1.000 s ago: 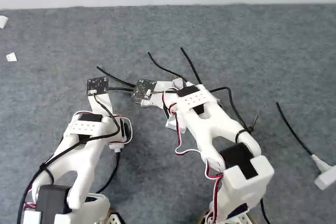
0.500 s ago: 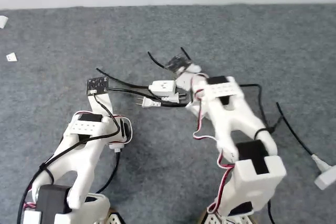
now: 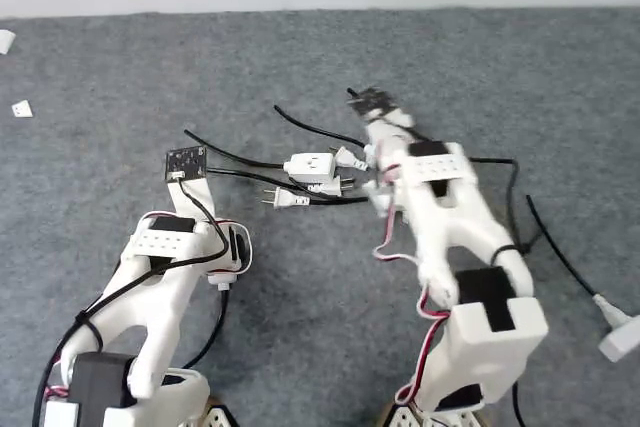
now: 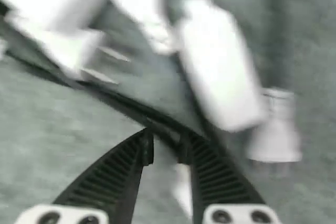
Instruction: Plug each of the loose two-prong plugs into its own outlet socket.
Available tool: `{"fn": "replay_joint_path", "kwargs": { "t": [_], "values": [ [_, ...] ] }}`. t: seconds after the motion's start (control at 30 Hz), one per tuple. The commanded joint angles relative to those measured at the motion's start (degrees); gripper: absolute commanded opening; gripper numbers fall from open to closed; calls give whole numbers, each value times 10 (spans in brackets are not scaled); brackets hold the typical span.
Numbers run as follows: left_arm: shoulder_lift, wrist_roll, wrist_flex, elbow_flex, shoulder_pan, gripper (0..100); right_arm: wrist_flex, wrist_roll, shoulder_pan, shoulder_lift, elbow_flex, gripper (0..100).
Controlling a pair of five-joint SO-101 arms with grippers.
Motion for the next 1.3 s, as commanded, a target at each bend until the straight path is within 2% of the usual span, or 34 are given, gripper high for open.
{"fn": "replay_joint_path", "kwargs": {
  "t": [0.0,0.07,0.23,0.47,0.73,1.03,1.27],
  "values": [
    [-13,-5,-9,-2,-7,13,9,-31,-51,-47,-33,113],
    [-13,-4,-10,-4,-6,13,3,-18,-80,-49,-31,118],
    [-13,-3,-30,0,7,13,-12,136,-120,-24,-25,118],
    [-13,-3,-30,0,4,13,-64,263,-158,-14,-25,118],
    [-13,-4,-30,0,4,13,-45,312,-179,34,-114,119],
    [-13,-5,-30,0,4,13,102,309,-181,168,-294,114],
    [-13,-5,-29,0,4,13,112,307,-190,173,-298,114]
  ]
}}
